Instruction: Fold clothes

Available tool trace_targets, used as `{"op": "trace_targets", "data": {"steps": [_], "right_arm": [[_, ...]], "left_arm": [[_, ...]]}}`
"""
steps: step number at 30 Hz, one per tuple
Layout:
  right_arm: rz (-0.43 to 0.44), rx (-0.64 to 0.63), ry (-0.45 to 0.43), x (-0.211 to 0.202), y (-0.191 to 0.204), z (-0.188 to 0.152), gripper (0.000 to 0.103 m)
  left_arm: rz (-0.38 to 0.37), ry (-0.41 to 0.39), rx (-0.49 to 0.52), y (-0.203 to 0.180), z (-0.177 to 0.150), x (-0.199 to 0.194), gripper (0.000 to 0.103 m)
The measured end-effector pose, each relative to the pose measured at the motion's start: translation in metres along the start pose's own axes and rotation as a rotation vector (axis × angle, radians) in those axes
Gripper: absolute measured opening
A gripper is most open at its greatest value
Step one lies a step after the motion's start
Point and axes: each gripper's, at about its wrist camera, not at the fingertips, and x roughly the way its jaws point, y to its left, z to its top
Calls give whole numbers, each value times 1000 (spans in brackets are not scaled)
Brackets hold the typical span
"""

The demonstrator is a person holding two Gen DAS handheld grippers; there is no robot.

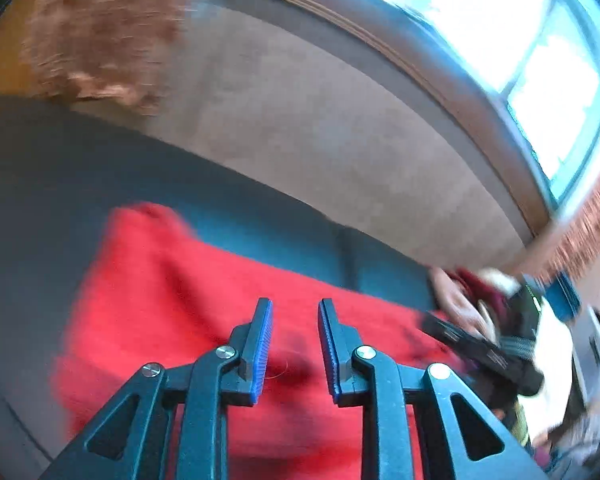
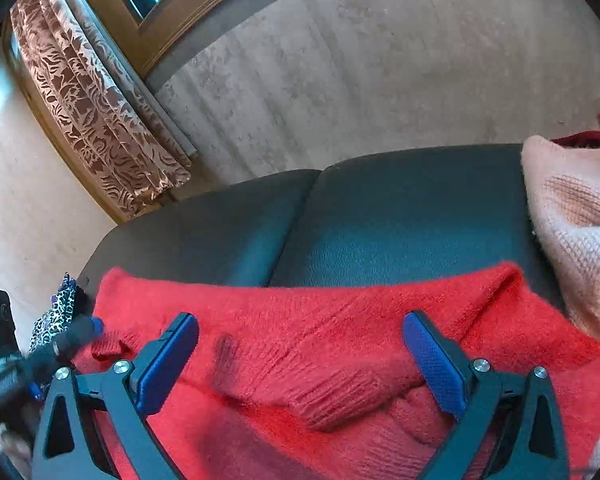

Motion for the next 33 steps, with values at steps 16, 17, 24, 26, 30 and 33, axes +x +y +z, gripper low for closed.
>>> {"op": "trace_targets", "data": {"steps": [16,17,24,26,30,33], "right_arm": [[31,15,-18,-1,-1,-2,103],[34,17,-20,-1,-2,-3,103],[44,24,-28,-1,-3,-4,103],[44,24,-29,-1,-3,-4,103],[45,24,-30,-1,-2,-4,103],[45,26,-32,-1,-2,-5,103]], "left_arm": [[70,144,-61,44,39,46,28],[77,120,-74,45,42,46,26],[210,110,-109,66,58,70,14],[261,105,-9,55,56,72,14],[293,85,-11,52,60,65,14],[293,39,-29,50,63,46,14]]}}
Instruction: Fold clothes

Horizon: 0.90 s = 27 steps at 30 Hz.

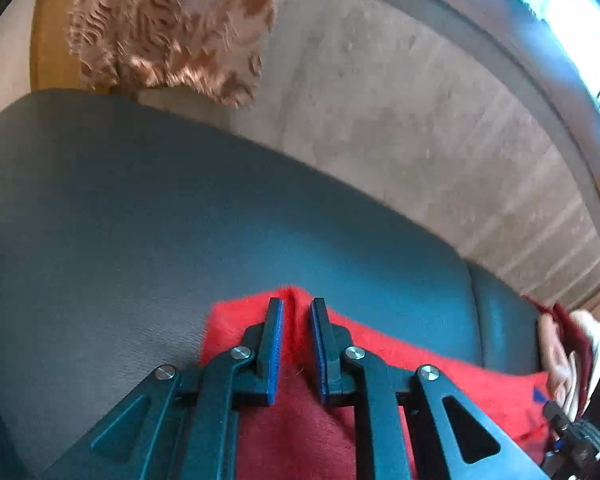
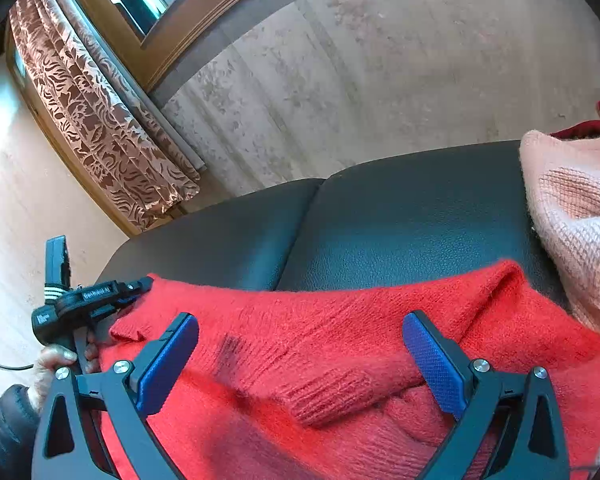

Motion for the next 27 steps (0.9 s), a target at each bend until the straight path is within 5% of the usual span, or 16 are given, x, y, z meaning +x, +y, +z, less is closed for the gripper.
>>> {"op": "trace_targets", "data": {"steps": [6,12,18,27], "right_arm": [[1,2,-1,1,0,0,103],[-38,-25,17,3,5,0,103],[-319,-355,159,32,54,-13,103],[-283,-346,157,28,42,-12,103]], "left_arm": [[-90,-78,168,-38,-16,-38,21],[-86,11,463,-76,-77,-14,23],[-192,56,332,-47,-71,-5,24],[-170,40,364,-45,-70,2,24]]}}
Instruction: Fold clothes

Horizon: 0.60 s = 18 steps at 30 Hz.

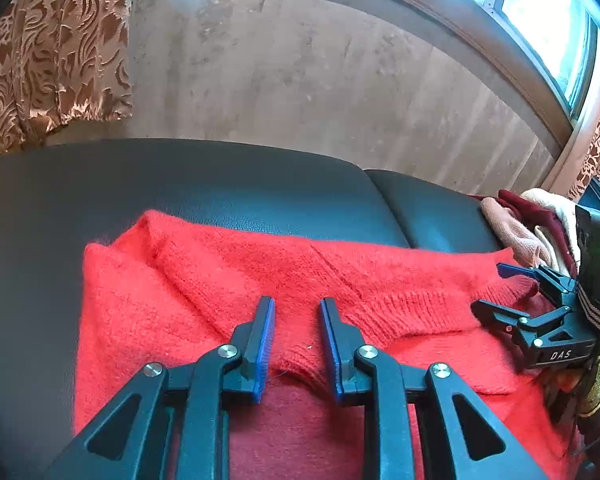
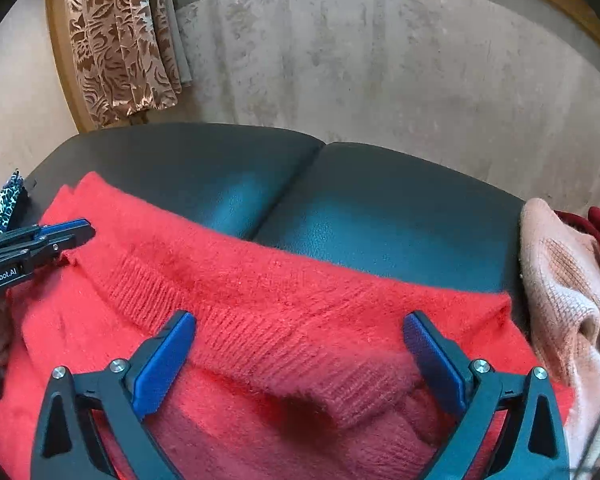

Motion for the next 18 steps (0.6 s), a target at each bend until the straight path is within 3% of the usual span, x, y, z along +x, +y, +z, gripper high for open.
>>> {"op": "trace_targets", "data": {"steps": [3,5,7,8,11,13,18], "right_arm": [[0,5,-3,1,0,0,103],[-6,-3,3,5,2,5,103],[-14,-7,11,11,1,13,103],[-18,-8,15,14,1,17,103],[-17,-19,15,19,-1,25,103],[-6,-24,11,23,-5,30,103],[25,-30,5,36,-15,49,103]], "left_arm": [[91,-3,82,-13,6,9,25],[199,-4,180,-28,13,17,30],[312,-17,276,-41,16,24,46],[355,-24,311,-45,18,27,49],[324,-22,268,-31,27,30,56],[285,-16,208,-16,36,34,67],[272,-12,176,0,57,50,74]]}}
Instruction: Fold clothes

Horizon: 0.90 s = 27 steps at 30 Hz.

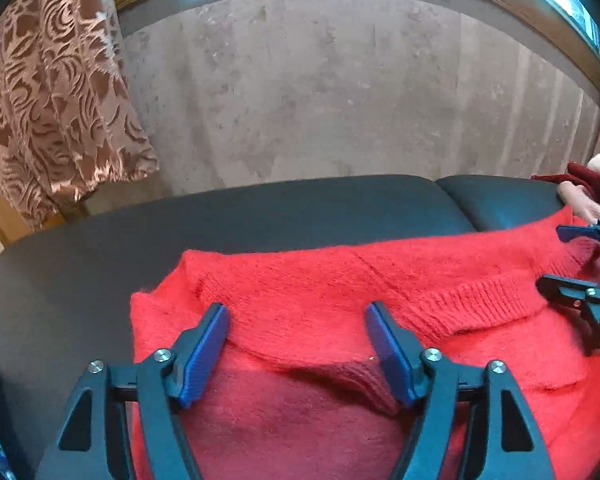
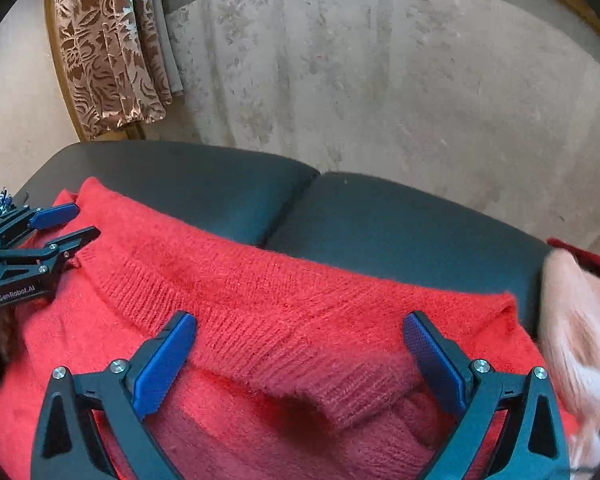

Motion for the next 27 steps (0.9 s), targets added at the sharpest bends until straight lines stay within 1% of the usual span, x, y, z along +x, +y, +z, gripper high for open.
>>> {"op": "trace_targets", "data": {"steps": [2,5,6,7,8,11,12,13,14,15,16,18,21,22,24,27], "right_arm": [[23,12,-1,1,-4,3,103],[88,58,-20,-4,-14,3,103],[98,62,-14,-6,-16,4,103],[105,64,-5,-8,-17,5,103],[75,46,20,-11,-14,5,103],[108,51,-6,-49,-13,-3,103],[129,56,-36,-69,-19,-10,103],[156,63,-62,-90,-26,-19,103],[208,89,-71,-109,-32,-31,103],[263,118,-78,-128,-38,-43,103],[298,155,-65,-145,-46,-60,103],[358,236,-24,-173,-61,-94,103],[452,416,98,-195,-82,-158,103],[483,476,140,-202,-89,-179,103],[537,529,138,-218,-86,-205,103],[617,602,128,-243,-80,-242,103]], "left_arm": [[-11,4,-3,0,4,4,74],[-45,9,-61,10,5,-1,71],[-46,10,-92,14,6,-6,64],[-46,5,-114,18,6,-14,60],[-58,-9,-135,23,5,-26,60],[-108,-67,-169,40,-8,-70,60],[-123,-90,-168,46,-17,-89,60],[-140,-98,-168,51,-25,-104,60],[-158,-105,-167,55,-34,-118,60],[-175,-112,-164,59,-44,-131,60],[-190,-116,-162,63,-55,-144,61],[-207,-109,-160,67,-81,-167,61],[-211,-84,-164,71,-124,-192,62],[-214,-68,-176,72,-139,-199,62],[-220,-27,-229,78,-167,-208,62],[-239,8,-322,91,-203,-221,62]]}}
